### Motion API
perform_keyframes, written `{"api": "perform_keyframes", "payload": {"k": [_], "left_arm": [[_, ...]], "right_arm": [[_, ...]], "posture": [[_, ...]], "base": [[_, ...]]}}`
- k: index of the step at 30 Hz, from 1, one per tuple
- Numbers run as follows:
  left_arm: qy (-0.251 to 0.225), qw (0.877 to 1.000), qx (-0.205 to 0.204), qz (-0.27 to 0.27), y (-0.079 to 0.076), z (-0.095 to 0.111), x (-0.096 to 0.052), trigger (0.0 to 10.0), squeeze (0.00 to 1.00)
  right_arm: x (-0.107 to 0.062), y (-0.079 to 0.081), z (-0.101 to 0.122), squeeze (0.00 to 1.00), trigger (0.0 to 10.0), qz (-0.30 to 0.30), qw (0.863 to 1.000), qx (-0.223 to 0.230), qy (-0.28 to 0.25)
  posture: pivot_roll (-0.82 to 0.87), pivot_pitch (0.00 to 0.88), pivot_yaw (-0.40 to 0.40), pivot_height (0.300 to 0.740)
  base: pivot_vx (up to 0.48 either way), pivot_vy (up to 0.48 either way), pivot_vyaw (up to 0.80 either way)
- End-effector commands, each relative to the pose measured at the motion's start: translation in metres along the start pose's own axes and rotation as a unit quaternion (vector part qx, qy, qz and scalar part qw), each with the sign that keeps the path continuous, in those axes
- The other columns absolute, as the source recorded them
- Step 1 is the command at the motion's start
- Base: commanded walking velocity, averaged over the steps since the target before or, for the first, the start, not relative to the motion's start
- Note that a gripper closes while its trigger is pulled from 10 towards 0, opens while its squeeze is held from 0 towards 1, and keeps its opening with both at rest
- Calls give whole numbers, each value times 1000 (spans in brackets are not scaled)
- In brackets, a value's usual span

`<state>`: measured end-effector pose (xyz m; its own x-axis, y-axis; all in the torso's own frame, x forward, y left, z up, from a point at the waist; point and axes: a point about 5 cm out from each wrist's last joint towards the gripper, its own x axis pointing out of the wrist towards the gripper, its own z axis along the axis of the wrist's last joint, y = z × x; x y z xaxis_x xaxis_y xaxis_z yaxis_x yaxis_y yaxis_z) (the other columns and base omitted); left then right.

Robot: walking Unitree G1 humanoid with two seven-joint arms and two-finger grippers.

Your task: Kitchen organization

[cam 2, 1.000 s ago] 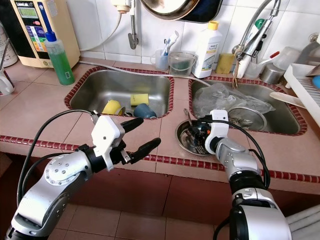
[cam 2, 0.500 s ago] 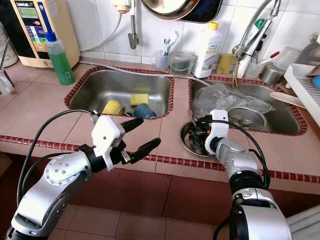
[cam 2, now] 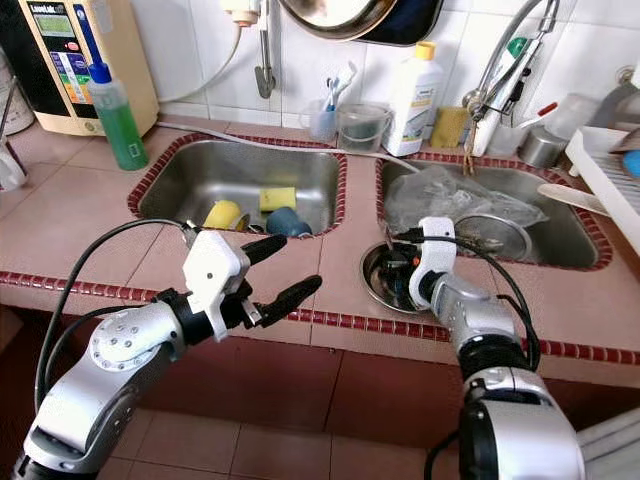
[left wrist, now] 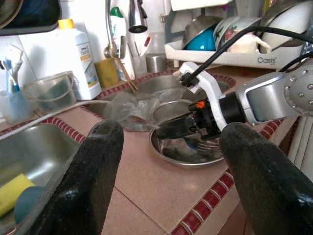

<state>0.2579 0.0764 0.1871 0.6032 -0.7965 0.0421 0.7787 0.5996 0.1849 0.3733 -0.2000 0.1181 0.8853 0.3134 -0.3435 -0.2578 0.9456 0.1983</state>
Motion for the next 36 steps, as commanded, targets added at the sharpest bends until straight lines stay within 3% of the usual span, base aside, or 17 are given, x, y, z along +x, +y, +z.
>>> {"api": "perform_keyframes", "payload": {"k": [1,9,10,11,12,20,32,33,34,35,36], "left_arm": [[0,1000,9,-1,-2,3,0,10000,0],[0,1000,9,-2,-2,3,0,10000,0],[0,1000,8,-1,-2,3,0,10000,0],[0,1000,8,-1,-2,3,0,10000,0],[0,1000,8,-2,-2,4,0,10000,0],[-1,1000,8,-1,-1,4,1,10000,0],[-2,1000,10,3,0,5,1,10000,0],[-2,1000,10,3,0,5,1,10000,0],[-2,1000,10,3,0,5,1,10000,0],[-2,1000,10,4,1,5,2,10000,0],[-2,1000,10,4,1,5,2,10000,0]], "right_arm": [[-1,-3,5,1000,10000,-2,1000,-4,-4],[-1,-3,3,1000,10000,2,1000,-2,3],[-1,-4,3,357,10000,2,1000,-4,3],[-1,-4,3,357,10000,2,1000,-4,3],[-1,-4,3,0,10000,1,1000,-5,3],[-2,-4,-2,0,10000,17,1000,-13,19],[-3,-6,-12,0,9647,17,998,13,66],[-4,-7,-12,0,5412,14,998,10,65],[-4,-7,-12,0,5412,14,998,10,65],[-4,-9,-12,0,0,6,998,16,62],[-4,-9,-12,0,0,6,998,16,62]], "posture": [[23,8,-45,740],[22,9,-43,740],[21,9,-41,740],[21,9,-41,740],[20,9,-40,740],[19,10,-40,740],[20,7,-44,740],[21,7,-45,740],[21,7,-45,740],[21,7,-45,740],[21,7,-45,740]], "base": [[0,0,0],[0,0,0],[0,0,0],[0,0,0],[0,0,0],[0,0,0],[0,0,0],[0,0,0],[0,0,0],[0,0,0],[0,0,0]]}}
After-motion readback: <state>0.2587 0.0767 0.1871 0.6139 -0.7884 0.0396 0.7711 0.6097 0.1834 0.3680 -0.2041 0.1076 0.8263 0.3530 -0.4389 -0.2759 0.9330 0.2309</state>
